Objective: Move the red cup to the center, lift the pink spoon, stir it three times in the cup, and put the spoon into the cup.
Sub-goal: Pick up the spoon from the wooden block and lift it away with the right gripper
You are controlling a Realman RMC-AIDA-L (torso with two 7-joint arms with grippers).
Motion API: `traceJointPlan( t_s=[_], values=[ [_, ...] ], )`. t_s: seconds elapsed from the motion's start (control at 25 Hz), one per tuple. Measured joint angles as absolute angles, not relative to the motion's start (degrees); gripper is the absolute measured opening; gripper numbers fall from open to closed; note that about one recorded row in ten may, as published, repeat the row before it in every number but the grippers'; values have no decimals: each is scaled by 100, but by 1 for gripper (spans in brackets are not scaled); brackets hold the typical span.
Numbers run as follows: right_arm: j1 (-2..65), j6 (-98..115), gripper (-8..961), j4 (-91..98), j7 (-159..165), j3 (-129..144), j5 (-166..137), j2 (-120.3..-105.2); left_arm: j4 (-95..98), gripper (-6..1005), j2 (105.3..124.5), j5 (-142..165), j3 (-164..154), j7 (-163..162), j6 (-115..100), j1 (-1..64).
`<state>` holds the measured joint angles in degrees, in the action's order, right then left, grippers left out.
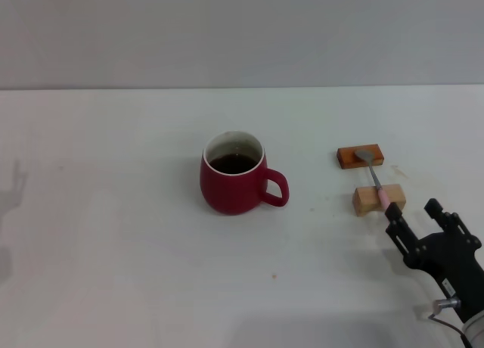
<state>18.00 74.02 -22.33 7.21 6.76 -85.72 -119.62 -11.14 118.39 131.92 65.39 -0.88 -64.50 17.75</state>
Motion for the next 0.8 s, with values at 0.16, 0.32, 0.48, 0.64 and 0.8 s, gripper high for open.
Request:
traceJointPlan(
  t_s=[0.16,0.32,0.48,0.64,0.8],
  values=[
    [1856,7175,689,-2240,730,677,-8585,-11962,-1110,810,11839,13192,6539,-88,-6450,1769],
    [1886,7133,687,-2246,759,677,-8595,-11962,-1107,810,11839,13202,6539,-88,-6451,1760],
    [1922,7093,685,-2273,763,677,-8596,-11962,-1107,810,11836,13206,6539,-100,-6455,1758],
    [1953,7082,684,-2297,765,649,-8596,-11962,-1107,810,11834,13212,6539,-95,-6454,1768],
    [1968,7048,682,-2305,767,622,-8596,-11962,-1108,810,11825,13212,6539,-93,-6453,1773]
  ],
)
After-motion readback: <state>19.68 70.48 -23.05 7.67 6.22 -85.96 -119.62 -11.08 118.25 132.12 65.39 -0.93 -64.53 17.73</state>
